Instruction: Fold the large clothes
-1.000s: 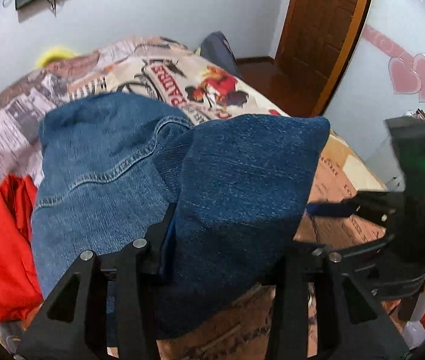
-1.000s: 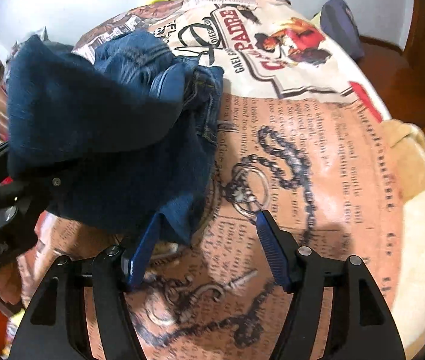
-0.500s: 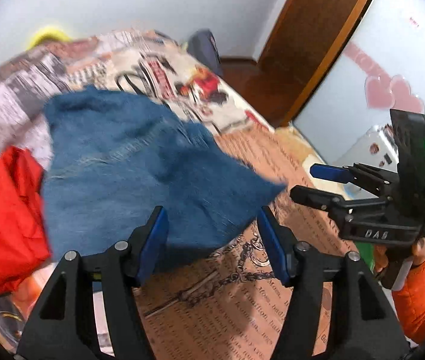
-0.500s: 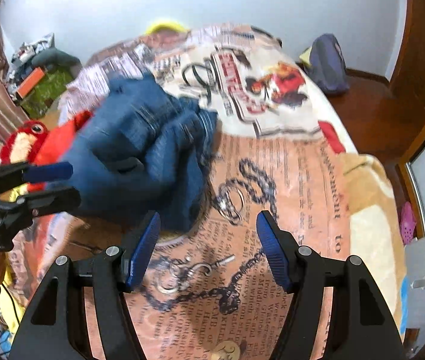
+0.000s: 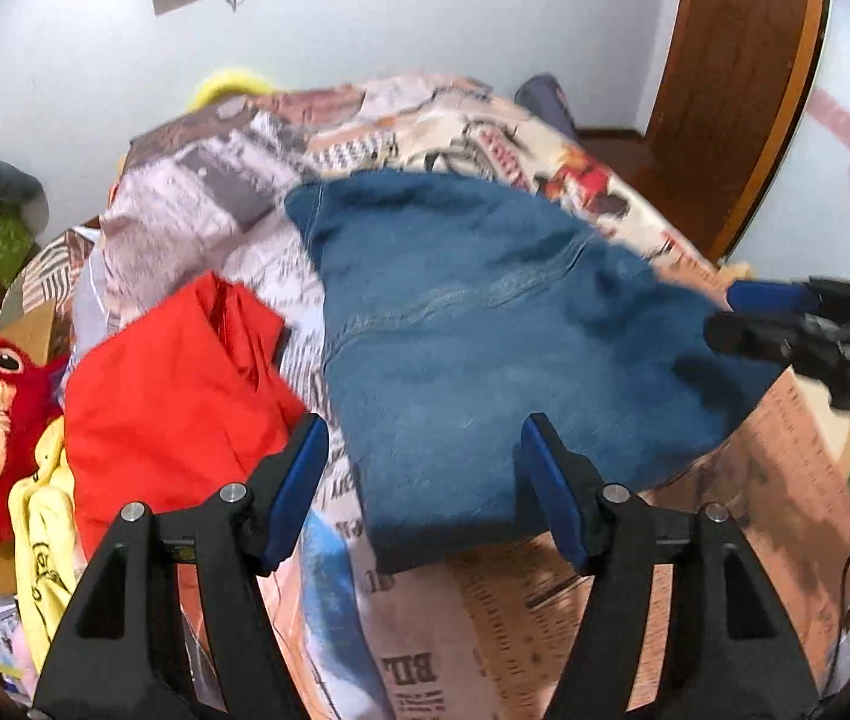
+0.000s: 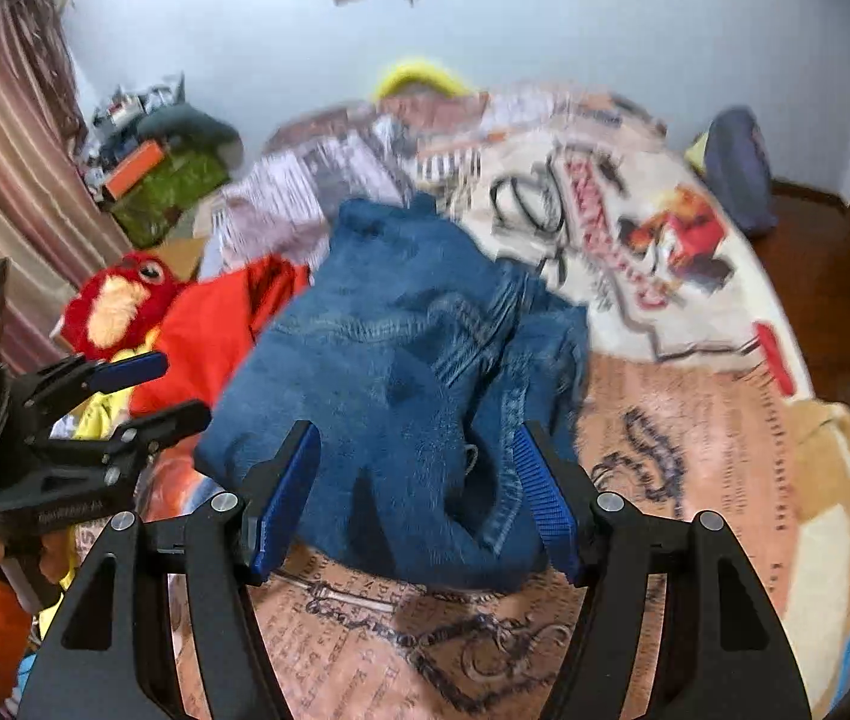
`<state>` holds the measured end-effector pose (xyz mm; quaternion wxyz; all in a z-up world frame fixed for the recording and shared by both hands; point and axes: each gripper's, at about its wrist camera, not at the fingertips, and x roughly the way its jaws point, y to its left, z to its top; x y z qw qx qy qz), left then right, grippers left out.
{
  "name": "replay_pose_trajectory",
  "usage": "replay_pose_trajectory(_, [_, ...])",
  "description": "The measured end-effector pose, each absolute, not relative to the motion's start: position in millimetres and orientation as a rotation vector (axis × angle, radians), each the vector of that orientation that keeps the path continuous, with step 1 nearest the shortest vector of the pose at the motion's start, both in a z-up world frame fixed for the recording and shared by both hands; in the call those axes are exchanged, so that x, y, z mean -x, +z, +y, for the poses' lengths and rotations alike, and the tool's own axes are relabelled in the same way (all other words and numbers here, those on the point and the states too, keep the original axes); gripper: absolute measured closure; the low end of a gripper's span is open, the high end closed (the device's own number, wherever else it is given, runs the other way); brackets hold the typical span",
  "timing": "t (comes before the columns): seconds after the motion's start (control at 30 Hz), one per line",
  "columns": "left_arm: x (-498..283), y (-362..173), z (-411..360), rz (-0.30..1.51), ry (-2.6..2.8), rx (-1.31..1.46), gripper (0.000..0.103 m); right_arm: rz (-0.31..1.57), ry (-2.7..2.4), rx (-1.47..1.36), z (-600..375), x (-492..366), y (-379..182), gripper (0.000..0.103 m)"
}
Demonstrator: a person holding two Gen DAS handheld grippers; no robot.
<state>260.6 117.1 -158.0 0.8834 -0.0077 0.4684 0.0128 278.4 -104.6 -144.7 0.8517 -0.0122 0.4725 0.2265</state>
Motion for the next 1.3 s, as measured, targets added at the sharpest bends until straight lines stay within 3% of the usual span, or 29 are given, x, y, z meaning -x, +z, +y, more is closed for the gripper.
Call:
replay_pose_trajectory(0.07, [-262,-171,118,1.004,0.03,0.006,0.037,1.036,0.466,0.01,-103,-288,-157,0.041])
replay_pose_trajectory(0.13, [-262,-183,117,1.025,0.018,0.001,0.035,1.073,0.475,-0.017,-104,-295,-169,0.057])
replay_pose_trajectory(0.2, [-260,-189,116,1.023,0.016,-0.01,0.031,1.096,0.52,-0.044,-107,-297,-177,0.081])
replay_pose_trajectory(0.27, [-258,-192,115,1.007,0.024,-0.029,0.028,1.082,0.539,-0.043,-111,-292,-179,0.087])
replay_pose_trajectory(0.57, [-256,-208,121,1.003,0.029,0.064,0.017,1.063,0.507,-0.033,-136,-275,-208,0.09])
replay_pose_trajectory(0.73, [-252,-204,127,1.007,0.036,0.102,0.017,1.045,0.487,-0.044,-138,-270,-195,0.086])
replay_pose_trajectory(0.93, [-248,-188,132,0.971,0.08,0.061,0.017,1.009,0.402,0.029,-134,-262,-167,0.068])
replay_pose_trajectory(1.17, [-256,-175,156,0.914,0.093,0.101,0.017,0.93,0.422,0.024,-125,-265,-145,0.025])
replay_pose_trajectory(1.3, [-275,-187,173,0.965,0.046,0.212,0.017,0.999,0.44,-0.024,-115,-286,-162,0.024])
